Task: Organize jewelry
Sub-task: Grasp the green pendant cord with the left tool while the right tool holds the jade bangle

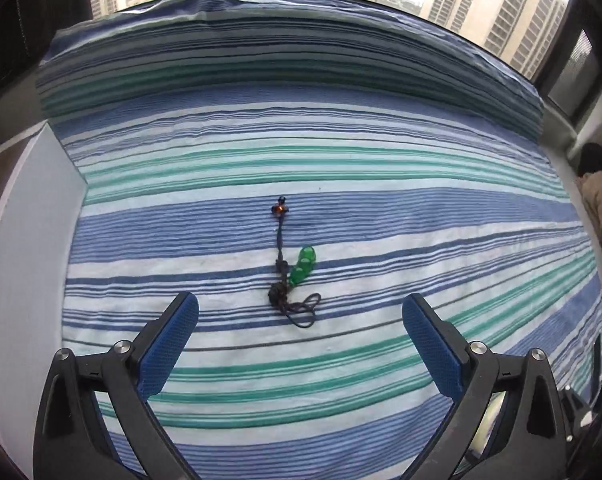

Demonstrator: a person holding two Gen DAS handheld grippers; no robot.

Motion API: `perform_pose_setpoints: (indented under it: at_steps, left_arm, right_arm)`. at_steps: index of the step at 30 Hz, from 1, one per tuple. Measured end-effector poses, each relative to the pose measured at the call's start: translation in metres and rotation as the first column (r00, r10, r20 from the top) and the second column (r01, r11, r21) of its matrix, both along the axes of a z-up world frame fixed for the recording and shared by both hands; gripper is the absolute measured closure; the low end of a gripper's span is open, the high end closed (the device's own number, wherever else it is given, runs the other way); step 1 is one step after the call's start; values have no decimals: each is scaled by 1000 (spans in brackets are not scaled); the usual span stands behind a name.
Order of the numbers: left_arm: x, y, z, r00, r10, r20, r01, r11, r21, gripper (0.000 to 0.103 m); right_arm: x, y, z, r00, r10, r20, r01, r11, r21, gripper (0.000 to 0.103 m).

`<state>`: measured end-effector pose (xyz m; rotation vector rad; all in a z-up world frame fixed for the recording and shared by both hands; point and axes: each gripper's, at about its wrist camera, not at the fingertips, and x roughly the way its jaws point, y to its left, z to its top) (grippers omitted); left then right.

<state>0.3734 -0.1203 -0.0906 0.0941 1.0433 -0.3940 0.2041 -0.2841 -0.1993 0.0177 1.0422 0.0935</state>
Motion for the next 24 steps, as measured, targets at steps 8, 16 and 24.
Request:
perform_pose_setpoints:
  at_steps: [8,16,24]
  left_arm:
    - [17,-28,-38,998,-35,-44,39,996,86,18]
    - [20,-23,-46,999,-23,-39,25,998,63,93]
    - [-29,12,-29,996,-65,-55,66,998,4,93]
  right_arm:
    - [-10,-3,-11,1000,-6,-1,6,999,32,21]
    - [-21,-13,-11,1000,-22,1,22,998,51,21]
    - [-23,-13,-13,999,-32,2,31,997,67,21]
